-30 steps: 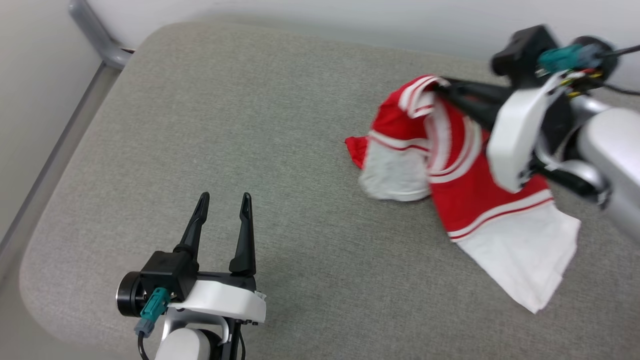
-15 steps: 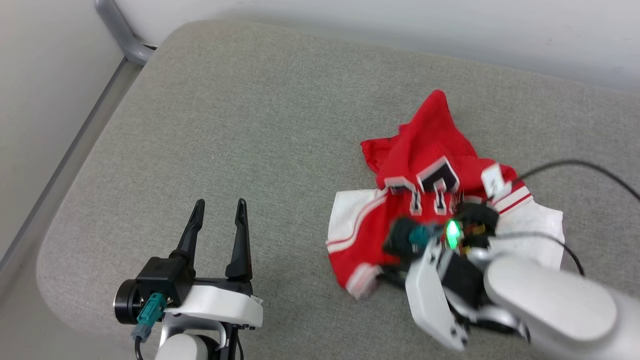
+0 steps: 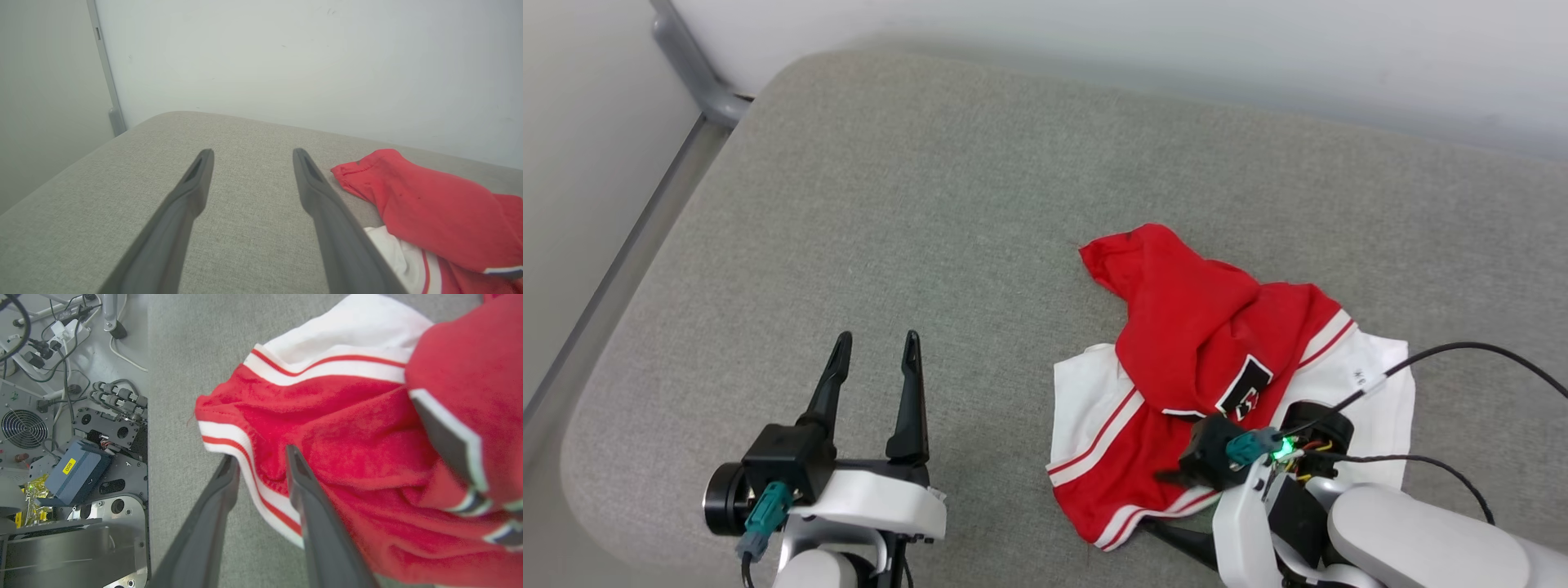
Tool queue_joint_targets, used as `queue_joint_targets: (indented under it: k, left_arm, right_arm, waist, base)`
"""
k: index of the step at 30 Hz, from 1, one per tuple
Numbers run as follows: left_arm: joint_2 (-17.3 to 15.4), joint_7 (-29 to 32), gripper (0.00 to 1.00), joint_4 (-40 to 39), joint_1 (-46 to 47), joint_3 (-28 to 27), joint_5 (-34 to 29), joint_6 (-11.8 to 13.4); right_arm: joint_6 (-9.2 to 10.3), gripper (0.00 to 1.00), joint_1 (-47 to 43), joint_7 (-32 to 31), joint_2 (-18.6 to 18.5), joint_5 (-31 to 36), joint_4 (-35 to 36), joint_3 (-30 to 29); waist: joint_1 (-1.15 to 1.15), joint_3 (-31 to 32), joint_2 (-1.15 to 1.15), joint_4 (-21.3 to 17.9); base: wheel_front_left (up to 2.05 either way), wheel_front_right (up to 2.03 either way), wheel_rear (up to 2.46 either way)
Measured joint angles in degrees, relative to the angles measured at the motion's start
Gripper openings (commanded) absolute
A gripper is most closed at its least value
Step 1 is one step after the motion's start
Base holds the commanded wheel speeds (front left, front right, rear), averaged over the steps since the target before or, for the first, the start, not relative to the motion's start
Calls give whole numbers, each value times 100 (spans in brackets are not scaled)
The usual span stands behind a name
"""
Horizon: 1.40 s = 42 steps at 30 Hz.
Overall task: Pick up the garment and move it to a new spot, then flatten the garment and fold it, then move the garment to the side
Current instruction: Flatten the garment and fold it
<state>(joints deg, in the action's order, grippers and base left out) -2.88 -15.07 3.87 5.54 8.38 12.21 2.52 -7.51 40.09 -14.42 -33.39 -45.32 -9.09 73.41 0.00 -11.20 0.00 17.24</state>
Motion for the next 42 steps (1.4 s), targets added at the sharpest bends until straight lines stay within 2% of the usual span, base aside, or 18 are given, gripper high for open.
queue_joint_targets:
  k: [6,10,13,17,20,24,29,33,37,42]
  left_arm:
    - [-2,0,100,-22,-220,-153,-178,-51]
    - [-1,0,100,-77,-344,-215,-292,-59]
    - [-1,0,100,-109,-405,-265,-342,-99]
    - [-1,0,100,-137,-450,-289,-386,-102]
    - [-1,0,100,-133,-476,-281,-397,-110]
    - [0,0,100,-135,-480,-257,-397,-127]
    - [0,0,100,-142,-480,-193,-385,-134]
    - [-1,0,100,-148,-430,-136,-327,-125]
    - [-1,0,100,-155,-335,-76,-242,-98]
    - [-1,0,100,-157,-198,2,-183,-64]
  right_arm:
    - [-1,100,-43,983,-104,-2,-34,-282]
    - [-1,100,-204,1439,-357,37,49,-1033]
    - [-1,100,-280,1652,-549,278,87,-1828]
    - [-1,100,-388,1562,-667,604,83,-2840]
    - [0,100,-419,1143,-703,639,108,-3364]
    - [0,100,-449,34,-929,511,231,-3446]
    - [-2,100,-327,-1675,-1430,-111,534,-2951]
    - [-2,100,-131,-2677,-1663,-333,738,-2505]
    - [-1,100,-103,-3230,-1677,-527,784,-2098]
    - [-2,100,-43,-3400,-1540,-488,487,-1629]
  waist:
    - [0,260,0,-175]
    - [0,401,0,-314]
    - [0,472,0,-415]
    - [0,537,0,-520]
    - [0,563,0,-556]
    - [0,555,0,-560]
    - [0,473,0,-527]
    - [0,350,0,-465]
    - [0,178,0,-389]
    - [1,-70,0,-294]
  base:
    - [0,0,0]
    - [0,0,0]
    - [0,0,0]
    - [0,0,0]
    - [0,0,0]
    - [0,0,0]
    - [0,0,0]
    - [0,0,0]
    - [0,0,0]
    - [0,0,0]
